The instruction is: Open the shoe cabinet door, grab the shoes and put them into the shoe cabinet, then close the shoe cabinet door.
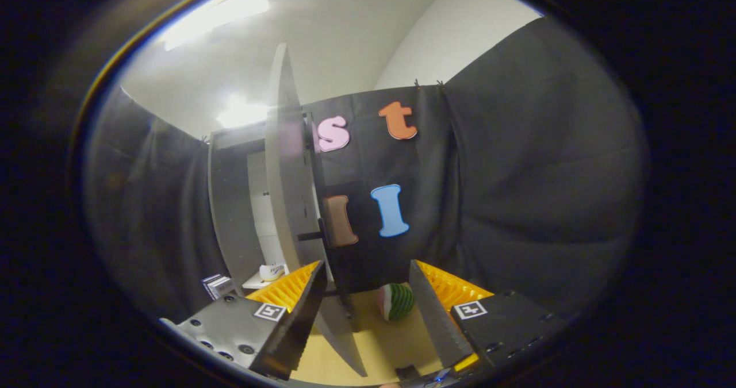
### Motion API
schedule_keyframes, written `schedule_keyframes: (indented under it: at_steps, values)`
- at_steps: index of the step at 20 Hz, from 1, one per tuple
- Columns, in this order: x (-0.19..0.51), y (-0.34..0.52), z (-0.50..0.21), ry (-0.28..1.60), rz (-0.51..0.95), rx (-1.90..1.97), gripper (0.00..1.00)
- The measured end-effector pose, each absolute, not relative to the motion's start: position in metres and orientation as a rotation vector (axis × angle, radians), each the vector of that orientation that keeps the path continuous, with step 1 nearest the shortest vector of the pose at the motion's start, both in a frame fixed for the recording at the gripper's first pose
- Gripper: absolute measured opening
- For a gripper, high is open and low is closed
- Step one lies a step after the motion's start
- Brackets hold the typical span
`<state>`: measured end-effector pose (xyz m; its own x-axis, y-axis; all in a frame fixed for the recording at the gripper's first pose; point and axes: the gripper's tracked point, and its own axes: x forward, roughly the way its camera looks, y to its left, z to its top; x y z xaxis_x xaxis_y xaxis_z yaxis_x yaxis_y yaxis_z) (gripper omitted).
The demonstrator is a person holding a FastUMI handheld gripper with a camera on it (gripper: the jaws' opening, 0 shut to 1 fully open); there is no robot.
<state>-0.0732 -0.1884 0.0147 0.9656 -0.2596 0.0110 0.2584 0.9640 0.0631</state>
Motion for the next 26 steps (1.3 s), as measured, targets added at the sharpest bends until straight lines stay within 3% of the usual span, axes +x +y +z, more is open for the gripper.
schedule_keyframes:
  at_steps: [12,26]
  values:
    - [-0.02,-0.178,-0.004,0.046,-0.067,0.061,0.9]
    - [-0.006,-0.152,-0.006,0.085,0.093,-0.041,0.89]
